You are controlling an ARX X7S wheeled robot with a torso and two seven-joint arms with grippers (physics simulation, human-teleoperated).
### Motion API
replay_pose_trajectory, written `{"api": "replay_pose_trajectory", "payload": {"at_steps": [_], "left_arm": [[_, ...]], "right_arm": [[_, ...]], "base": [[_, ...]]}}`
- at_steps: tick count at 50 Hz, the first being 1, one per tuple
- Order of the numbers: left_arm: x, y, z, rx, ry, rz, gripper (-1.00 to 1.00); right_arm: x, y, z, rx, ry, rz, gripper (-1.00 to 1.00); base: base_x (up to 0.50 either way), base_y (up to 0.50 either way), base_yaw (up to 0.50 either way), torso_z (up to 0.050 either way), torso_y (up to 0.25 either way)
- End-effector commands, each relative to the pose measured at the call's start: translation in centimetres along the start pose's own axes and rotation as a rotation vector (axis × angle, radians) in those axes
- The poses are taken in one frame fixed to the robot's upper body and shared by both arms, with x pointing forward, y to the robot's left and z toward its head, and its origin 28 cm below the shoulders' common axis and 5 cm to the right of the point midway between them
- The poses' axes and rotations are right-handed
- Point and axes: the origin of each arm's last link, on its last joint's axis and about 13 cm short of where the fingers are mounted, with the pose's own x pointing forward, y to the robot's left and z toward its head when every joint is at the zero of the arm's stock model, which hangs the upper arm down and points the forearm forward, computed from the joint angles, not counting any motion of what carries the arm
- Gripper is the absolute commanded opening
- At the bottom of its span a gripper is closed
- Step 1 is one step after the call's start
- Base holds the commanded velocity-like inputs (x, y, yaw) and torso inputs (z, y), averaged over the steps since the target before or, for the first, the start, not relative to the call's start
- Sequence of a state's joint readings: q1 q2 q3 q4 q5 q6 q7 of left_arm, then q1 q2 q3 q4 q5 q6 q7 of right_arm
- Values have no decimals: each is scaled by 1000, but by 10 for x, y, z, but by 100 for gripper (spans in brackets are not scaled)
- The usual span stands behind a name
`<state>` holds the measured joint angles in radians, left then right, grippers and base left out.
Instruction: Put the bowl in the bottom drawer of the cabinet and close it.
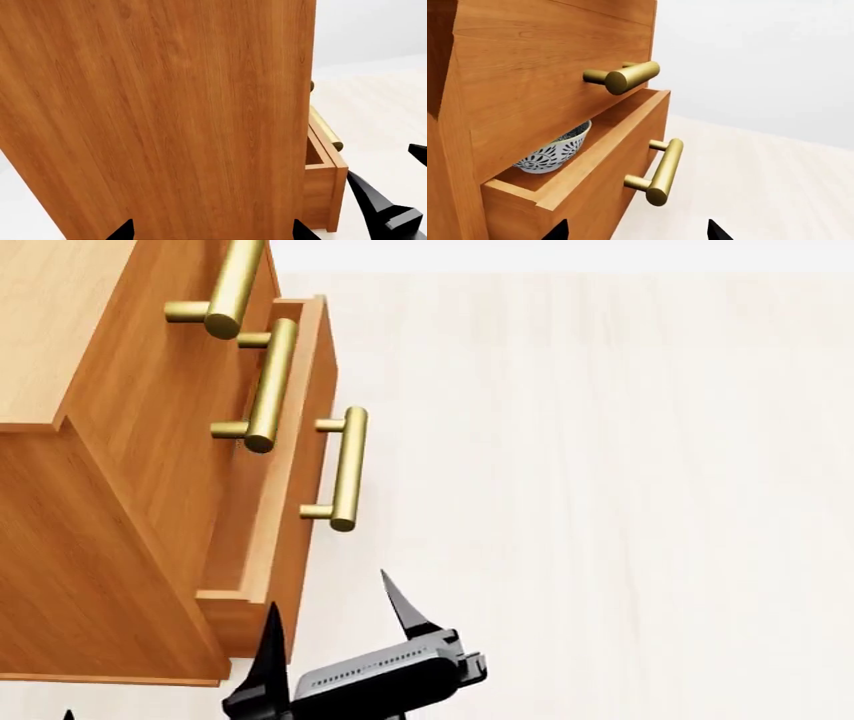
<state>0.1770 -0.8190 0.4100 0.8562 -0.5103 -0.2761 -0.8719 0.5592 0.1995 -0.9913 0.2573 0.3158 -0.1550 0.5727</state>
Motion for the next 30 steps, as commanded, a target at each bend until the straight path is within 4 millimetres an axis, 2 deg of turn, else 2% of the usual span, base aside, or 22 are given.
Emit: {"api": "replay_pose_trajectory", "payload": {"at_steps": [1,16,30], "left_arm": [[-2,-4,9,-83,-26,-49,100],[-2,-2,9,-83,-23,-37,100],[-3,-1,11,-87,-28,-32,100]], "right_arm": [[15,8,4,15,9,66,100],[28,5,3,4,27,119,100],[24,19,15,76,25,216,100]], "base": [[0,0,0,0,0],[0,0,0,0,0],[0,0,0,0,0]]}}
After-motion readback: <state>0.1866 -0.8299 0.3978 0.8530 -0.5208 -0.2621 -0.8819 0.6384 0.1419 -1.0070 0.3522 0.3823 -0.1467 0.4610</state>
